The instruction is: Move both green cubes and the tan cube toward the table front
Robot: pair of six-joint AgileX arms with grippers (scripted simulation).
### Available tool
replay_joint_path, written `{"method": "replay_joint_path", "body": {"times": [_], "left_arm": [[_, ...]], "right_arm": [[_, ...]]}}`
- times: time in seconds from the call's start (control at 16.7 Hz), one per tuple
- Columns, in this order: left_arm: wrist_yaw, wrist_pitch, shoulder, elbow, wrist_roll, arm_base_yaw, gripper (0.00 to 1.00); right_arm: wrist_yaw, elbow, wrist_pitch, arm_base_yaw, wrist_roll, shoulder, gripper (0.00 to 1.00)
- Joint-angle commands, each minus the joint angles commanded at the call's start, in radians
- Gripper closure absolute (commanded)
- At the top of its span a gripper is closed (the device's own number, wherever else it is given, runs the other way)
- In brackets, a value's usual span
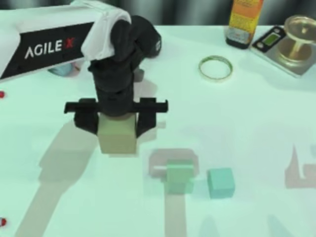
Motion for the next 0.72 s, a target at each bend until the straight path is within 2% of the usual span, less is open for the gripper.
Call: {"method": "replay_joint_path", "body": {"times": [0.24,0.72], "left_arm": [[0.000,0.029,-0.121,-0.144,-0.080,-0.049,1.00],[-0.002,0.070,-0.114,-0.183,-0.085,-0.048,1.00]], "right_arm": [[0.000,0.000,0.000,0.000,0.000,0.000,0.00],[0.000,0.000,0.000,0.000,0.000,0.000,0.00]]}}
